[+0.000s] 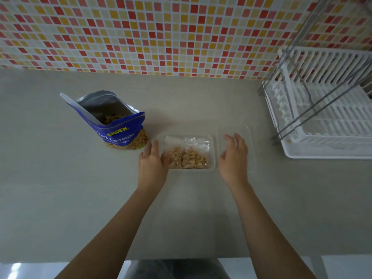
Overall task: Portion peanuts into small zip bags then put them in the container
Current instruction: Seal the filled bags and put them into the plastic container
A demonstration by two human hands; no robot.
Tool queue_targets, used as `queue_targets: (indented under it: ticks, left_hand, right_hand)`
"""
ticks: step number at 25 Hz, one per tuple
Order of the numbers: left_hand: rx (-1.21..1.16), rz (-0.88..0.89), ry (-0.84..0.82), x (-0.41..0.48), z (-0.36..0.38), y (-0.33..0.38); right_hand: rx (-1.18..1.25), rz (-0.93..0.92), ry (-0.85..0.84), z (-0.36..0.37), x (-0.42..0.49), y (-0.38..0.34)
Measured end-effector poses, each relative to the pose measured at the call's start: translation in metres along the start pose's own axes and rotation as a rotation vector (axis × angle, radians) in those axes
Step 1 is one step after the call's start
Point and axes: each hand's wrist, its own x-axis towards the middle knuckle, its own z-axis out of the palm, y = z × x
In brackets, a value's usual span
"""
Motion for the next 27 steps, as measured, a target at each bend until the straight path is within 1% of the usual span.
queue_targets:
  ticks: [1,3,4,5,6,8,10,12,13,16,18,19,20,21,22,24,27]
  left_hand:
    - [-0.043,-0.046,-0.035,-0.001,-0.002,0.001]
    - [-0.118,-0.125,-0.070,-0.003,-0.007,0.004]
    - [-0.135,-0.150,-0.079,-0.004,-0.010,0.007]
    - [-0.140,-0.155,-0.082,-0.005,-0.012,0.009]
    - [-0.137,-0.144,-0.085,-0.006,-0.014,0.011]
    - [-0.142,-0.125,-0.094,-0.008,-0.017,0.013]
    - [-0.170,-0.129,-0.097,-0.010,-0.017,0.015]
    - [-0.190,-0.137,-0.092,-0.012,-0.016,0.016]
    - [-0.193,-0.140,-0.096,-0.012,-0.014,0.015]
    - [-0.198,-0.142,-0.117,-0.012,-0.009,0.009]
    - [-0.203,-0.139,-0.112,-0.015,-0.008,0.006]
    - [-0.209,-0.128,-0.073,-0.016,-0.008,0.006]
    - [-0.236,-0.116,-0.019,-0.019,-0.011,0.008]
    - [-0.303,-0.115,0.024,-0.021,-0.015,0.012]
    - [-0.400,-0.120,0.042,-0.023,-0.019,0.017]
    - [-0.550,-0.133,0.021,-0.027,-0.023,0.026]
    - [-0.496,-0.127,0.015,-0.027,-0.017,0.028]
  right_hand:
    - [-0.050,0.139,-0.036,-0.002,0.001,0.010]
    - [-0.134,0.422,-0.172,-0.004,0.002,0.026]
    - [-0.162,0.522,-0.228,-0.005,0.001,0.031]
    - [-0.183,0.573,-0.255,-0.005,0.000,0.033]
    - [-0.202,0.583,-0.250,-0.005,0.000,0.035]
    - [-0.195,0.564,-0.192,-0.006,-0.002,0.035]
    - [-0.078,0.525,-0.130,-0.008,-0.004,0.038]
    - [0.105,0.427,-0.036,-0.010,-0.004,0.041]
    - [0.205,0.379,0.047,-0.011,-0.004,0.042]
    - [0.563,0.366,0.340,-0.016,-0.003,0.038]
    - [0.841,0.335,0.472,-0.021,-0.003,0.032]
    - [0.971,0.303,0.479,-0.025,-0.003,0.026]
    - [1.072,0.263,0.440,-0.027,-0.003,0.021]
    - [1.114,0.224,0.367,-0.026,-0.002,0.015]
    - [1.090,0.204,0.284,-0.023,-0.002,0.011]
    - [0.982,0.213,0.161,-0.010,-0.003,0.006]
    - [0.787,0.208,0.109,0.007,-0.005,0.002]
